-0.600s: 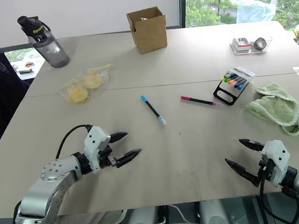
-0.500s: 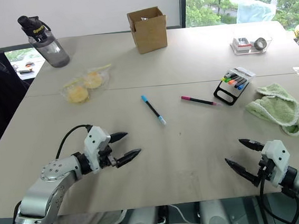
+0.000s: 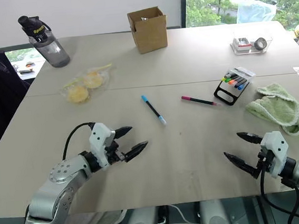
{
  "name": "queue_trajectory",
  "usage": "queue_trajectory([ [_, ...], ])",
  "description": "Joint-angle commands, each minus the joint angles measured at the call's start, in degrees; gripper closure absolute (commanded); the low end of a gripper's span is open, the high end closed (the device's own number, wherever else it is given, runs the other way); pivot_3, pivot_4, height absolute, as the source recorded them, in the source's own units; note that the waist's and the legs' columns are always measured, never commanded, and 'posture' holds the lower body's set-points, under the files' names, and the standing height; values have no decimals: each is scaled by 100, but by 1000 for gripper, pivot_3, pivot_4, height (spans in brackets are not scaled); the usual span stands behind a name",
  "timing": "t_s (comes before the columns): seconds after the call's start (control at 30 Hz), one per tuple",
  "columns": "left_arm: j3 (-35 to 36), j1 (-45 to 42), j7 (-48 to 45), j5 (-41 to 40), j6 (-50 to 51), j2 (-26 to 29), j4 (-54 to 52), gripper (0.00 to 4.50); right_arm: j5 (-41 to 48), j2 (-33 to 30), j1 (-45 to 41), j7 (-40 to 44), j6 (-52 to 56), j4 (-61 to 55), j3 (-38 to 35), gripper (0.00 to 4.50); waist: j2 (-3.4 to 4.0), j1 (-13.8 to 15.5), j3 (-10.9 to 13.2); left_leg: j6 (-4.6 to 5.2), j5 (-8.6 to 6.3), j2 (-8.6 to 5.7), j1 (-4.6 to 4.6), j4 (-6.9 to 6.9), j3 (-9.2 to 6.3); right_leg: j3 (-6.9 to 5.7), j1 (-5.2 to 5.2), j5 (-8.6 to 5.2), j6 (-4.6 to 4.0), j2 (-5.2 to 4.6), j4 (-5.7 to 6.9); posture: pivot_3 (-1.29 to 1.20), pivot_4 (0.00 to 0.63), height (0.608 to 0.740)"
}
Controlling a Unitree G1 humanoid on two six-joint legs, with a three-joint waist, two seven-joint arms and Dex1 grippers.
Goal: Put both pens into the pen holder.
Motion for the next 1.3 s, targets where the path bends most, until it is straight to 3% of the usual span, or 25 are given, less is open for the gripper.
queue_trajectory([
  [0.03, 111, -175, 125, -290, 213, -87, -319, 8, 237, -75, -176, 50, -25, -47, -294, 0, 1, 1, 0, 0, 0, 0, 0, 0, 0, 0, 0, 0, 0, 0, 1, 0, 150, 736],
  [0.2, 115, -390, 300, -483, 502, -183, -382, 8, 238, -97, -201, 111, -39, -54, -303, 0, 0, 8, 0, 0, 0, -1, -3, 0, -1, 0, 0, 0, 1, 3, -3, 0, 150, 736],
  [0.33, 120, -484, 55, -1246, 1080, -96, -661, 8, 209, -63, -157, 94, -77, -71, -297, 0, 0, 2, 0, 0, 0, -1, -4, 0, -3, -1, 0, 1, 2, 3, -2, 0, 150, 736],
  [0.57, -390, -898, 1005, -324, 1146, -173, -720, 8, 165, -9, -55, 62, -148, -101, -281, 0, 0, 4, 0, -1, 1, -3, 2, 1, -2, 2, 4, 1, 2, 8, 1, 0, 150, 736],
  [0.67, -615, -1188, 1676, 104, 1216, -526, -711, 8, 164, 4, -37, 48, -174, -102, -278, 0, -2, 11, 0, -1, 1, -6, -1, 1, -2, 2, 4, 1, 2, 9, -2, 0, 150, 736],
  [0.8, -786, -1735, 2079, 113, 2093, -814, -570, 8, 221, 80, -79, -83, -110, -243, -263, 0, -2, 7, 0, -1, 1, -6, -3, 3, -4, 3, 3, 2, 3, 8, -1, 0, 150, 736],
  [1.0, -1183, -2594, 2783, 653, 3284, -1074, 203, 8, 264, 65, -24, -198, -29, -452, -314, 0, 0, 1, 0, -2, 2, -7, 0, 2, -4, 3, 4, 2, 4, 31, 1, 0, 150, 736],
  [1.3, -1368, -3141, 3195, 1183, 3385, -1692, 1070, 8, 306, 75, 221, -325, -18, -638, -470, 0, -2, 12, 0, -23, 14, -9, -4, 3, -6, 1, 4, 2, 5, 21, 0, 0, 150, 736],
])
